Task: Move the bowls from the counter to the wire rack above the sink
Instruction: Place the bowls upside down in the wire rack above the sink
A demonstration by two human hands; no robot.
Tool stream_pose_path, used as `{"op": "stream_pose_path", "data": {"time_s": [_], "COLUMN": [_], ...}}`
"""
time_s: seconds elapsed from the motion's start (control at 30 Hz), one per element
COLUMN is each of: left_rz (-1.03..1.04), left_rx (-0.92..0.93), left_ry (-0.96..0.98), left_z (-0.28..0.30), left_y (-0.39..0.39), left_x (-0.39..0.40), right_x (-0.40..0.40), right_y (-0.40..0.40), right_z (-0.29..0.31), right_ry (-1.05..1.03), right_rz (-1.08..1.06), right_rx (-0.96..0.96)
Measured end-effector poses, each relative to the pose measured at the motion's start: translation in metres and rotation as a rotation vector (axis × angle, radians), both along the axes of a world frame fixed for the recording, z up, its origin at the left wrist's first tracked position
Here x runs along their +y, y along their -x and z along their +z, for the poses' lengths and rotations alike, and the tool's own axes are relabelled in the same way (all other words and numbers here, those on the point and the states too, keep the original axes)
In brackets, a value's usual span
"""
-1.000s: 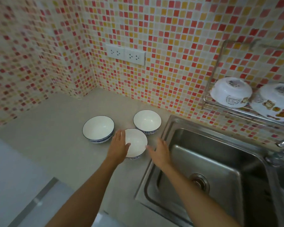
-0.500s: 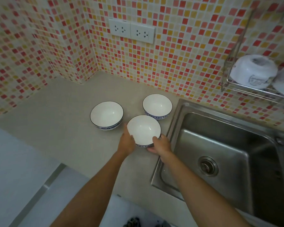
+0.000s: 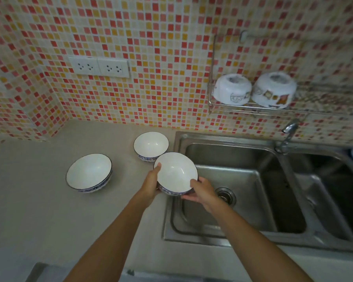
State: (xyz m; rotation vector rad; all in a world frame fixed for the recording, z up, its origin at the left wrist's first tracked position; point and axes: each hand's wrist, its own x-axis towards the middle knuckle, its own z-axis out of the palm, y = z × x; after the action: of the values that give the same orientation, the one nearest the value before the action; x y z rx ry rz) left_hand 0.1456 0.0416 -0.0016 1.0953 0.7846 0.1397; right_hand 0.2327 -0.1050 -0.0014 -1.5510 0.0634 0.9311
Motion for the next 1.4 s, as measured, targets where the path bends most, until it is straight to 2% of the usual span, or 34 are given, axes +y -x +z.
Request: {"op": "stream_pose_path", "data": {"time_s": [0.17,0.27,0.43,0.57,0.63,0.7,0.8,0.87,0.97,1.23,1.4], "left_rz": [-0.036,-0.014,-0.022,-0.043,-0.038,-0.054,-0.088,-0.084,-0.055,0.131,0.17], "left_rx": [-0.023,-0.085,-0.174,-0.212,-0.22,-0.243,-0.296,-0.32,-0.325,-0.338,-0.371], "left_ry": [-0.105,-0.102,-0.109,-0.187,-0.217,-0.244,-0.278,-0.307,-0.382,-0.527,-0.854], "left_z": [0.034,0.056,0.083,0.108,0.123,0.136,0.154,0.167,0.185,0.227,0.246], "left_y": [-0.046,-0.068,-0.099,-0.121,-0.132,-0.142,-0.156,-0.165,-0.183,-0.24,-0.268], "left_x": [-0.036,-0.052,-0.064,-0.074,-0.078,-0.081,-0.087,-0.09,-0.092,-0.081,-0.079], "right_x": [-0.047,-0.073,-0.102,-0.112,-0.116,-0.118,-0.123,-0.128,-0.129,-0.125,-0.123], "right_y": [-0.036,-0.065,-0.122,-0.16,-0.175,-0.196,-0.229,-0.245,-0.255,-0.259,-0.261], "right_z": [0.029,0.052,0.101,0.148,0.163,0.165,0.152,0.138,0.124,0.117,0.116], "right_ry": [-0.061,-0.013,-0.032,0.086,0.187,0.293,0.563,0.717,0.83,0.861,0.847], "right_rz": [-0.036,-0.004,-0.145,-0.394,-0.429,-0.368,-0.126,-0.026,-0.016,-0.073,-0.093], "right_rx": [-0.011,-0.14,-0.367,-0.83,-1.032,-1.213,-1.421,-1.495,-1.588,-1.611,-1.611]}}
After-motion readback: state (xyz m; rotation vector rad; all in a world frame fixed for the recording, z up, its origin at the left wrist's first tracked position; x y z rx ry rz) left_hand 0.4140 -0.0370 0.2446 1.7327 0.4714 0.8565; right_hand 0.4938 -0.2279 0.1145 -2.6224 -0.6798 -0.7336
